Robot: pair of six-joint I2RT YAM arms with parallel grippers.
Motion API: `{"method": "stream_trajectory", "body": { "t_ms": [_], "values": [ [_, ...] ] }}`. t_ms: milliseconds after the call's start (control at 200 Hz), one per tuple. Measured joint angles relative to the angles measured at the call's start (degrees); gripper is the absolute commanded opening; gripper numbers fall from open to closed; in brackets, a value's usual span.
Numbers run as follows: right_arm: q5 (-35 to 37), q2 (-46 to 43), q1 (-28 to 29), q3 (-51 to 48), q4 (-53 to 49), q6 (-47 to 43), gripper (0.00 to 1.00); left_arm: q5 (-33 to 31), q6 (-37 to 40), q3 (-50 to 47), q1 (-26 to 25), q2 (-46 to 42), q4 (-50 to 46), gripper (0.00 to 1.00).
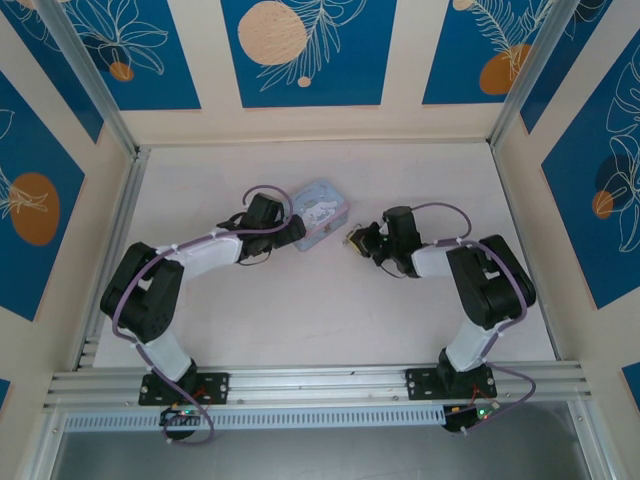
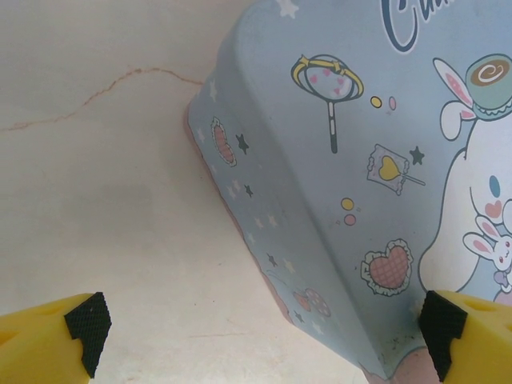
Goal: Unlock the padlock with the key
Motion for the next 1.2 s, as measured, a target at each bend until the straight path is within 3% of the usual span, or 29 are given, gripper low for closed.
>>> {"method": "stream_trajectory", "body": {
  "t_ms": [220, 460, 585, 705, 885, 1020, 1200],
  "values": [
    [-0.4, -8.0, -0.1, -5.7, -5.4, -2.8, 0.01, 1.2, 1.7, 1.3, 0.0, -1.2, -4.8, 1.0],
    [0.0, -10.8, -1.9, -8.9, -10.5, -3.6, 0.06, 2.9, 2.7, 1.5, 0.0, -7.3, -9.2, 1.0],
    [0.1, -13.1, -3.2, -11.2, -13.0, -3.5, 0.25, 3.2, 3.0, 1.4, 0.0, -12.4, -11.1, 1.0],
    [0.4, -17.6, -4.6, -12.9, -16.1, -3.7, 0.55, 3.2, 3.0, 0.8, 0.0, -17.9, -12.3, 1.0],
    [3.4, -32.4, -6.3, -14.0, -26.0, -2.7, 0.83, 2.7, 3.1, -1.7, 0.2, -25.9, -15.2, 1.0],
    [6.4, -42.3, -7.1, -10.4, -35.0, -4.3, 0.92, 0.5, 4.5, -2.4, 0.6, -30.4, -18.3, 1.0],
    [11.5, -42.2, -7.7, 0.5, -45.5, -10.3, 0.94, -6.4, 7.5, -2.6, 0.9, -34.9, -21.1, 1.0]
  ]
}}
